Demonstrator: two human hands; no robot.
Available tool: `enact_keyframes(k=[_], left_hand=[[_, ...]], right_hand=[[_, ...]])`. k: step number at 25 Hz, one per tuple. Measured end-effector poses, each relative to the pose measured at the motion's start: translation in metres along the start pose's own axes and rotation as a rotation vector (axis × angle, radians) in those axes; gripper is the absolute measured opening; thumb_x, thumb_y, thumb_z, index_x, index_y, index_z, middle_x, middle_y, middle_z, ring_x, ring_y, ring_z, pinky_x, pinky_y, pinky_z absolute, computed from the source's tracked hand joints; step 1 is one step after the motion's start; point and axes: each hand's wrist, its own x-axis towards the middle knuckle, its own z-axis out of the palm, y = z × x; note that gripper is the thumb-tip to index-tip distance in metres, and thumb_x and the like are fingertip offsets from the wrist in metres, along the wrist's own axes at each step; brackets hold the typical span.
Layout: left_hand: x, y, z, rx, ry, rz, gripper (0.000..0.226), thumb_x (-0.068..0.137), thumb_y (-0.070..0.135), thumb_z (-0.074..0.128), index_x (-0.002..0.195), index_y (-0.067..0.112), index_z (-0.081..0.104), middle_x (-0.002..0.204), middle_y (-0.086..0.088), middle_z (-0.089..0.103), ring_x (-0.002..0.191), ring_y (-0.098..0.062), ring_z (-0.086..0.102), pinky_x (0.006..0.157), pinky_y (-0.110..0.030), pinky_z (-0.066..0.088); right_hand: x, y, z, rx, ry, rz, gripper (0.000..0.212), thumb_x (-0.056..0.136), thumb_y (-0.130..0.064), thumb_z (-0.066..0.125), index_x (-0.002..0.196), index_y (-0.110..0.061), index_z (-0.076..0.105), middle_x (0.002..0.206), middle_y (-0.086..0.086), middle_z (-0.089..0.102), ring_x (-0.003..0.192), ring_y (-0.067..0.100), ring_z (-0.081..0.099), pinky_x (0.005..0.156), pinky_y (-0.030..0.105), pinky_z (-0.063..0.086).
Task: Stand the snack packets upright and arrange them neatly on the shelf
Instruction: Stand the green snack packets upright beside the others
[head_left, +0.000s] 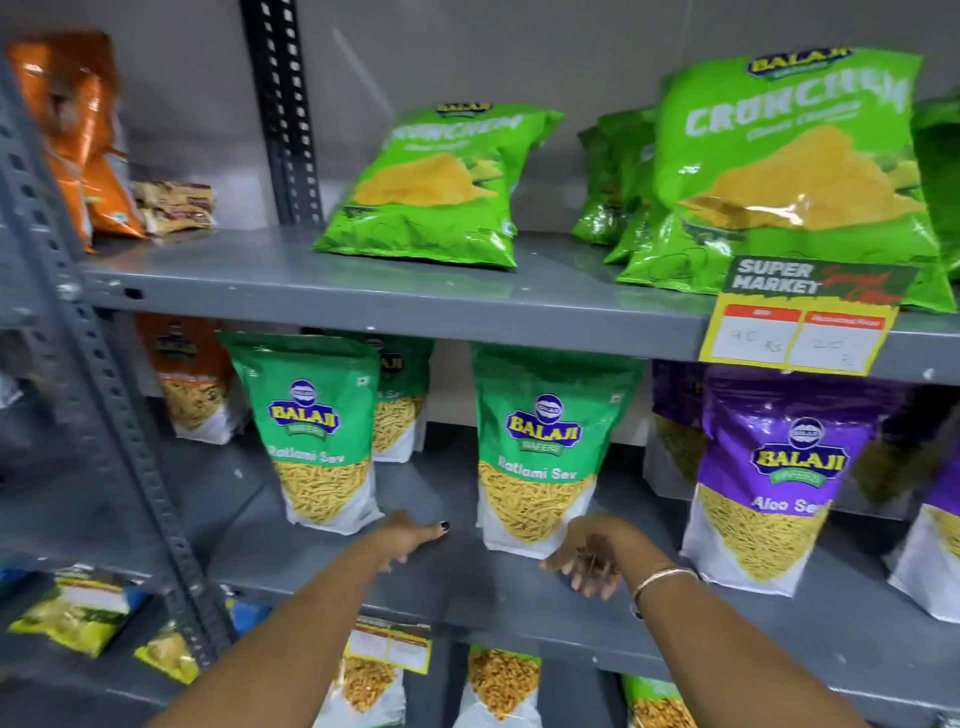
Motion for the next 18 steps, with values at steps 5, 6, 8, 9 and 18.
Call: enact_keyframes(k=[5,6,8,9,18], left_hand=[[0.000,-0.064,-0.090,-0.249,0.121,-0.145,0.069,0.075,0.038,0.071,0.127,0.003,0.043,0.112,-0.015,0.050,0.100,-0.028,0.051,0.082,-0.033,0.041],[0.006,-0.075,-0.108,-0.261,0.198,-0.087,0.079,0.067,0.033,0.078,0.131,0.003,0.042,0.126,-0.016,0.050,0.113,-0.029,0.051,0.087,-0.035,0.042],[0.020,-0.088,-0.136,-0.231,0.319,0.055,0.083,0.061,0.022,0.083,0.129,0.000,0.042,0.136,-0.014,0.049,0.123,-0.030,0.049,0.097,-0.036,0.043],[0.027,-0.092,-0.147,-0.213,0.338,0.128,0.078,0.064,0.016,0.081,0.130,0.001,0.041,0.135,-0.015,0.050,0.122,-0.030,0.050,0.095,-0.033,0.043],[0.045,-0.119,-0.160,-0.333,0.175,0.316,0.062,0.067,0.001,0.077,0.117,0.004,0.042,0.131,-0.020,0.055,0.114,-0.026,0.055,0.098,-0.037,0.046]], right_hand=[[-0.006,-0.102,0.074,-0.173,0.068,-0.096,0.033,0.086,-0.031,0.060,0.065,-0.007,0.052,0.049,0.007,0.061,0.040,0.012,0.058,0.040,0.019,0.043],[-0.003,-0.126,0.093,-0.263,0.146,-0.188,0.033,0.085,-0.036,0.060,0.082,-0.004,0.059,0.070,0.010,0.072,0.064,0.012,0.068,0.053,0.020,0.048],[0.013,-0.159,0.128,-0.232,0.272,-0.287,0.072,0.080,-0.044,0.062,0.133,0.000,0.039,0.137,0.013,0.053,0.127,0.020,0.049,0.097,0.026,0.043],[0.020,-0.173,0.144,-0.118,0.249,-0.328,0.088,0.076,-0.043,0.067,0.143,-0.003,0.025,0.150,0.010,0.036,0.138,0.023,0.035,0.110,0.031,0.035],[0.011,-0.197,0.206,0.573,0.442,-0.509,0.069,0.073,0.008,0.069,0.133,0.002,0.035,0.136,0.020,0.049,0.126,0.030,0.047,0.092,0.028,0.039]])
